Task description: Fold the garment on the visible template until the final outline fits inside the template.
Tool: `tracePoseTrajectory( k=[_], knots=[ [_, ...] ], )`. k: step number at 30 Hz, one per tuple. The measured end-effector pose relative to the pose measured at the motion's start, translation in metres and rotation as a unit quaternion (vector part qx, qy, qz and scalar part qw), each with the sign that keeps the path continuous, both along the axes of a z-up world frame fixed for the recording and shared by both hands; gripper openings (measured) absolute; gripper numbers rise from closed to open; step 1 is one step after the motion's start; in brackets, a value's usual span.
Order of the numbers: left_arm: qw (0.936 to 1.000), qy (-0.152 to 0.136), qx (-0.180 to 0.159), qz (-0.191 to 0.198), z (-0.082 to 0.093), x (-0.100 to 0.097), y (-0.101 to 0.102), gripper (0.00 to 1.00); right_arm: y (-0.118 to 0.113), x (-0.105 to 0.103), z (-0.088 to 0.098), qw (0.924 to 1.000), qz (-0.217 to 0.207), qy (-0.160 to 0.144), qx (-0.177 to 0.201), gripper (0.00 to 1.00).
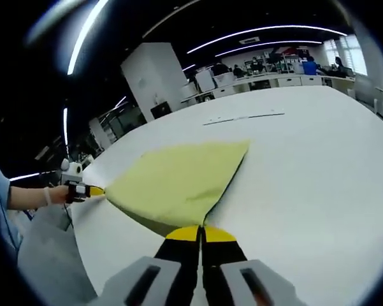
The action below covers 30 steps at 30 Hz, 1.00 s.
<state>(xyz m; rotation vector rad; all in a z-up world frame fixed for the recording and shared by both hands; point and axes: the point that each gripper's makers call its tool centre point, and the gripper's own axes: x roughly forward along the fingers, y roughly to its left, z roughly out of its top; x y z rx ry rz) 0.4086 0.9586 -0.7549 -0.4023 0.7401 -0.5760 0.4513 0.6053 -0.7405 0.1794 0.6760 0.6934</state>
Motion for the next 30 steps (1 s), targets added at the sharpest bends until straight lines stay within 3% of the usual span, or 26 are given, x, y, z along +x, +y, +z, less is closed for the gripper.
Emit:
tracePoseTrajectory(
  k=[10,24,30],
  knots=[
    [0.9999,0.006,-0.003,-0.010,0.004,-0.019,-0.001,0.00,-0.001,-0.026,-0.012,0.9995,0.023,0.019,-0.005,0.00],
    [0.9976,0.033,-0.031,-0.053,-0.001,-0.086,-0.020,0.00,-0.020,-0.085,-0.015,0.9985,0.021,0.049,0.015,0.00],
    [0.9968,0.035,-0.037,-0.061,-0.003,-0.092,-0.022,0.00,-0.023,-0.098,-0.016,0.9980,0.022,0.055,0.022,0.00]
  ],
)
